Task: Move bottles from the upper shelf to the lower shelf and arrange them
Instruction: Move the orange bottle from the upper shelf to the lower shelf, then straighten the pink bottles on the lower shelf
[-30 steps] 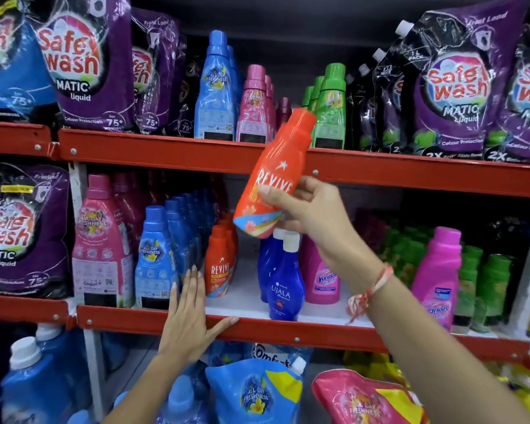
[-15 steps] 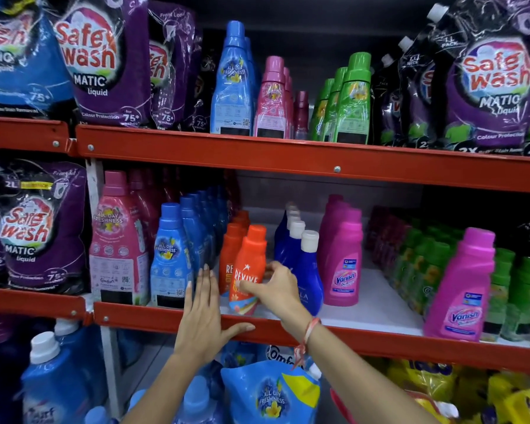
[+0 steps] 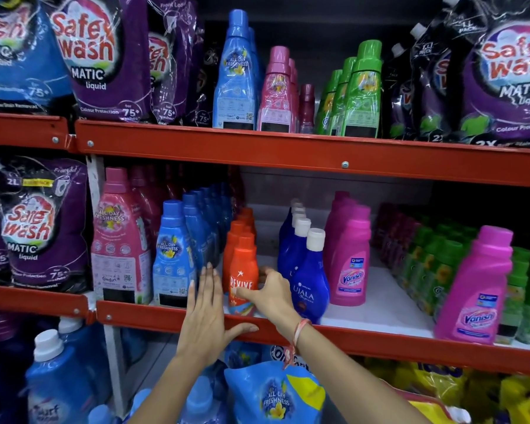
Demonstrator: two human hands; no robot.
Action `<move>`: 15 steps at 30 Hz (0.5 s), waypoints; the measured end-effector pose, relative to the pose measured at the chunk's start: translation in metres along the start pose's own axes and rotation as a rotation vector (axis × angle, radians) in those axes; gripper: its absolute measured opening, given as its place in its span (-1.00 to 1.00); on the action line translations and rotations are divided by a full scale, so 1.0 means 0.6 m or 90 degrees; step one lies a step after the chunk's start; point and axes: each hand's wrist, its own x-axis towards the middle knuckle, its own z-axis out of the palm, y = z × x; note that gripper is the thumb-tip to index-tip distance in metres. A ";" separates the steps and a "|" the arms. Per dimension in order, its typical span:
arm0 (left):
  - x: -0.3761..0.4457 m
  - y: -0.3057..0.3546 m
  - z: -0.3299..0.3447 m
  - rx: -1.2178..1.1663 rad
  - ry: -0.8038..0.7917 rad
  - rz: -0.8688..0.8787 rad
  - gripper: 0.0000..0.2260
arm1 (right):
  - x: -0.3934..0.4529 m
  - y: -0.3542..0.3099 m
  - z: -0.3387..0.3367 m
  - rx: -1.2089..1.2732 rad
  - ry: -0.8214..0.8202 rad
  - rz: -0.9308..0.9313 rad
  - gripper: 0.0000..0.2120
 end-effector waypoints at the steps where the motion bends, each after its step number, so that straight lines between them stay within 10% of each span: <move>1: 0.000 0.000 0.000 -0.003 0.000 0.000 0.10 | 0.000 0.001 -0.002 -0.004 -0.013 -0.006 -0.40; 15: -0.003 -0.006 0.009 -0.022 0.007 -0.003 0.15 | -0.102 0.072 -0.173 0.054 0.268 -0.184 -0.89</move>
